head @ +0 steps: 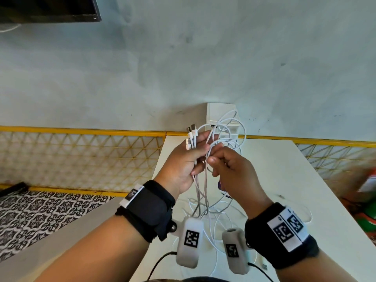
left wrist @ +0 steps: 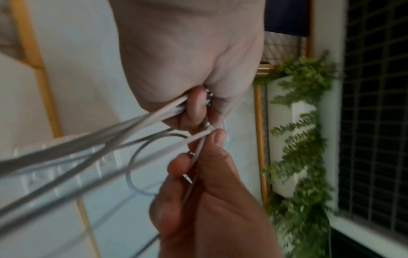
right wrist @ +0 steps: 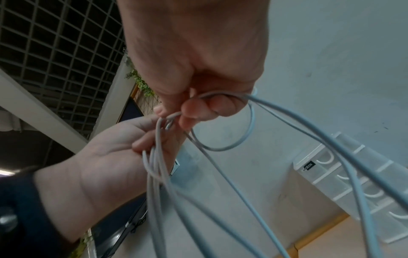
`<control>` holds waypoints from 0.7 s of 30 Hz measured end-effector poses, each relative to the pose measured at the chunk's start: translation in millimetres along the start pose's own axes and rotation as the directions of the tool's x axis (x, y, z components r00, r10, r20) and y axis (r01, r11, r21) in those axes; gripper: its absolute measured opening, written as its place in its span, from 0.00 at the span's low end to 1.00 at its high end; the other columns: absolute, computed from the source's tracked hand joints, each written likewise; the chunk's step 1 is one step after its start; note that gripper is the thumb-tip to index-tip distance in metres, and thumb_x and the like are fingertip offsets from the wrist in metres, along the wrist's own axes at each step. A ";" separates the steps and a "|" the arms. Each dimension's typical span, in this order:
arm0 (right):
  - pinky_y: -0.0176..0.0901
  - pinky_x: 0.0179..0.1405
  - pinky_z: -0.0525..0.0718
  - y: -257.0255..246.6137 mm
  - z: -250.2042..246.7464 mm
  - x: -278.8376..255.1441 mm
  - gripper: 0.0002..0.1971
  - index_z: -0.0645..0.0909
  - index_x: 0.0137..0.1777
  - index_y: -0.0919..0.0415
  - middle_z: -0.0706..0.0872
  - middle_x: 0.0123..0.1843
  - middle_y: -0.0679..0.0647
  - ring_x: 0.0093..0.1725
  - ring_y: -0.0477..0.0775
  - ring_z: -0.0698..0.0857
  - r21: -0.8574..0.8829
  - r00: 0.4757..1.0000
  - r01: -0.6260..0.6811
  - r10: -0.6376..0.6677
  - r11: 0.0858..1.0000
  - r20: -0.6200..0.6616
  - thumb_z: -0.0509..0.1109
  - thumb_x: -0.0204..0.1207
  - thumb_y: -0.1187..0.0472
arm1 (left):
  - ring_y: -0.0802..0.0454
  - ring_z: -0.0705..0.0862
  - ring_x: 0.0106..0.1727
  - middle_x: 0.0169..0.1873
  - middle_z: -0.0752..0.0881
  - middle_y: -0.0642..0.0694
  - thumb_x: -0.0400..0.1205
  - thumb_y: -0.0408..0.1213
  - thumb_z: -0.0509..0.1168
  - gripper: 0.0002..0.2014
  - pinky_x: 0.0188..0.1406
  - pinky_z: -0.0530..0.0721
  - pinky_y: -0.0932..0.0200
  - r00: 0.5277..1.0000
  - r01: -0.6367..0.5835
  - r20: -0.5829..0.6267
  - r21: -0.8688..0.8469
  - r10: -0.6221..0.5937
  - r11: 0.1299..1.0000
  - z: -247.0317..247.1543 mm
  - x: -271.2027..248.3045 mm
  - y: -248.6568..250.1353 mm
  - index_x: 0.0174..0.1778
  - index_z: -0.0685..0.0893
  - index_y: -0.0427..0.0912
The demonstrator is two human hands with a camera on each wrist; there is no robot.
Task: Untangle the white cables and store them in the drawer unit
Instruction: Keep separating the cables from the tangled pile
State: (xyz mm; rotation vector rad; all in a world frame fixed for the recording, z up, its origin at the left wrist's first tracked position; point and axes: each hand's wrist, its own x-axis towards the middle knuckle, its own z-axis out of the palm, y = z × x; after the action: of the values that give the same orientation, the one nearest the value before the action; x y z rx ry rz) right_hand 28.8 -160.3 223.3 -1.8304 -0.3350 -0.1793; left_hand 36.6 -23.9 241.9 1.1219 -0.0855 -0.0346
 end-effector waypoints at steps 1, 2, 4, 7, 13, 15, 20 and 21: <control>0.38 0.23 0.73 -1.9 1.6 -1.8 0.08 0.80 0.38 0.54 0.79 0.28 0.51 0.21 0.44 0.74 0.002 1.000 -0.001 0.001 1.000 0.012 0.70 0.79 0.58 | 0.58 0.88 0.42 0.55 0.90 0.45 0.85 0.25 0.60 0.15 0.14 0.63 0.71 1.000 -0.013 -0.020 0.096 0.015 0.995 -3.4 -1.4 0.0 0.64 0.83 0.41; 0.38 0.25 0.72 -3.5 4.5 -4.3 0.09 0.80 0.36 0.52 0.78 0.27 0.50 0.22 0.44 0.73 -0.013 1.000 0.001 0.000 1.000 0.028 0.71 0.78 0.56 | 0.61 0.86 0.35 0.48 0.91 0.50 0.85 0.27 0.60 0.14 0.17 0.67 0.71 0.998 -0.026 -0.046 0.188 0.036 0.982 -7.3 -3.5 0.5 0.63 0.85 0.42; 0.41 0.26 0.67 -7.1 11.5 -9.9 0.16 0.73 0.29 0.48 0.73 0.23 0.47 0.24 0.45 0.69 -0.107 0.999 0.028 -0.022 0.994 0.049 0.75 0.73 0.50 | 0.61 0.86 0.34 0.41 0.91 0.56 0.86 0.32 0.62 0.12 0.32 0.77 0.66 0.992 -0.083 -0.057 0.362 0.111 0.929 -17.8 -6.2 0.5 0.57 0.87 0.51; 0.45 0.29 0.67 -7.0 18.9 -14.9 0.20 0.66 0.29 0.53 0.69 0.23 0.48 0.26 0.47 0.67 -0.351 0.994 0.111 -0.104 0.930 0.037 0.72 0.76 0.50 | 0.66 0.87 0.49 0.50 0.91 0.58 0.87 0.40 0.62 0.11 0.53 0.80 0.59 0.961 -0.209 0.005 0.668 0.276 0.714 -35.8 -9.2 6.0 0.55 0.88 0.59; 0.37 0.29 0.77 13.5 -8.2 -17.4 0.09 0.81 0.38 0.58 0.87 0.35 0.46 0.28 0.50 0.78 -0.221 0.983 -0.171 0.180 0.960 0.022 0.66 0.79 0.59 | 0.59 0.82 0.21 0.38 0.88 0.45 0.87 0.31 0.59 0.11 0.24 0.82 0.66 0.936 -0.066 -0.261 0.529 0.236 0.846 -78.7 -4.9 51.1 0.58 0.87 0.38; 0.30 0.22 0.74 13.8 -12.9 -19.3 0.10 0.81 0.38 0.59 0.86 0.32 0.42 0.24 0.44 0.76 -0.178 0.977 -0.210 0.210 0.961 -0.015 0.63 0.81 0.60 | 0.63 0.77 0.20 0.35 0.88 0.51 0.86 0.34 0.63 0.08 0.20 0.75 0.72 0.945 0.007 -0.264 0.605 0.192 0.796 -86.7 -6.9 54.6 0.51 0.87 0.43; 0.29 0.18 0.72 2.7 -9.8 -13.9 0.12 0.81 0.41 0.58 0.82 0.25 0.51 0.20 0.44 0.75 -0.188 0.976 -0.214 0.205 0.959 -0.068 0.60 0.83 0.55 | 0.56 0.75 0.30 0.28 0.79 0.52 0.77 0.54 0.72 0.16 0.36 0.73 0.58 0.926 -0.052 -0.205 0.763 0.318 0.644 -81.8 -15.4 36.9 0.39 0.86 0.42; 0.29 0.18 0.72 0.4 -9.0 -12.7 0.13 0.81 0.41 0.59 0.82 0.25 0.51 0.20 0.44 0.74 -0.201 0.977 -0.213 0.206 0.956 -0.054 0.61 0.82 0.54 | 0.56 0.76 0.32 0.29 0.81 0.53 0.78 0.52 0.71 0.13 0.39 0.74 0.57 0.904 -0.107 -0.196 0.756 0.379 0.645 -74.4 -18.8 34.7 0.38 0.86 0.45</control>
State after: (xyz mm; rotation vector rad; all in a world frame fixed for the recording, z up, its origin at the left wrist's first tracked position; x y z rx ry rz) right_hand 17.4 -170.7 221.7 -2.0517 -0.0995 -0.0989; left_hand 23.8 59.3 240.2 1.9118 0.0696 0.4915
